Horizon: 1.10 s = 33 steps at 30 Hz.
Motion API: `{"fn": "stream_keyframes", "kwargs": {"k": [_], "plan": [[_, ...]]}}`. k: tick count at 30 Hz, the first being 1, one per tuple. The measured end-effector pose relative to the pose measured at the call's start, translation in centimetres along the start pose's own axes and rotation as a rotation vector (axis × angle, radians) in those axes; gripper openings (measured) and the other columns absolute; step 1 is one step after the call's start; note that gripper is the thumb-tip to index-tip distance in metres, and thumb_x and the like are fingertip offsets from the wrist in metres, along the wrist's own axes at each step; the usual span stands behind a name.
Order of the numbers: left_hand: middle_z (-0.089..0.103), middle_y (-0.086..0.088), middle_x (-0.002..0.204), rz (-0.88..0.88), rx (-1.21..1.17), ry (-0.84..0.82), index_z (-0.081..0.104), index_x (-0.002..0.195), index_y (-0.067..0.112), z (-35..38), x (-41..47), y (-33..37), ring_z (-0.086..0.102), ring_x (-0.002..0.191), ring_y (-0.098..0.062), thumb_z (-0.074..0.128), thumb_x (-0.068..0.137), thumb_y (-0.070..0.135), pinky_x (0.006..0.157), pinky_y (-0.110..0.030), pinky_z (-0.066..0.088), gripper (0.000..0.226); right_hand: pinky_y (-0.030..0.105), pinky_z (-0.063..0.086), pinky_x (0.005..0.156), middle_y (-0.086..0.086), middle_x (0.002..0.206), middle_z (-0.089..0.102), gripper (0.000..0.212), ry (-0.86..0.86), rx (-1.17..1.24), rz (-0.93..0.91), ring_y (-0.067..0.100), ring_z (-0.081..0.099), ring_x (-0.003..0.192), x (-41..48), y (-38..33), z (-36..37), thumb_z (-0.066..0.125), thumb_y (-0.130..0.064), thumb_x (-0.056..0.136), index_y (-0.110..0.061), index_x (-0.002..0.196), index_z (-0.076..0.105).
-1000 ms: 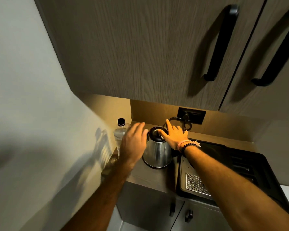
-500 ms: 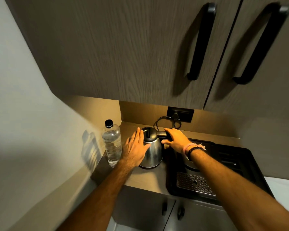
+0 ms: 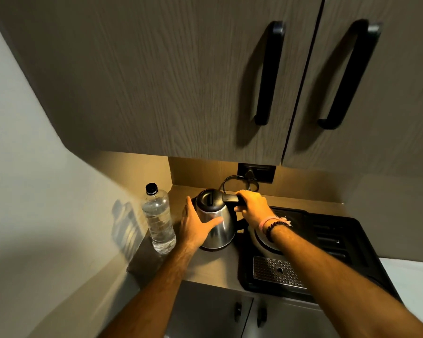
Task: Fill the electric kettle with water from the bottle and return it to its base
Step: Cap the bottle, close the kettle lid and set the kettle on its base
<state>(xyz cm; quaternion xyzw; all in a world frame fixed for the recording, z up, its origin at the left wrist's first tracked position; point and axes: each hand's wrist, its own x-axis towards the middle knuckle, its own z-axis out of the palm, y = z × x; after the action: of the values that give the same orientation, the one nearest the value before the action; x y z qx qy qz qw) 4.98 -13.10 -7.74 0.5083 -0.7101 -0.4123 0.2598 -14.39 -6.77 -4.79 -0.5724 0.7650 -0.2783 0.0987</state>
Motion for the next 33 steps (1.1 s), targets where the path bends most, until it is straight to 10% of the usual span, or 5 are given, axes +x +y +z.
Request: {"fn": "stream_keyframes", "kwargs": {"k": [33], "plan": [[0.029,-0.009,0.158,0.161,0.018,-0.153,0.009,0.157,0.020,14.1,-3.5,12.1,0.031,0.143,-0.029,0.087,0.063,0.053,0.111,-0.049,0.033,0.127,0.030,0.048,0.092,0.012,0.121,0.066,0.048,0.190,0.106,0.292,0.029,0.062,0.112,-8.2,13.2,-13.3,0.075,-0.017,0.083,-0.015,0.129,0.060]]}}
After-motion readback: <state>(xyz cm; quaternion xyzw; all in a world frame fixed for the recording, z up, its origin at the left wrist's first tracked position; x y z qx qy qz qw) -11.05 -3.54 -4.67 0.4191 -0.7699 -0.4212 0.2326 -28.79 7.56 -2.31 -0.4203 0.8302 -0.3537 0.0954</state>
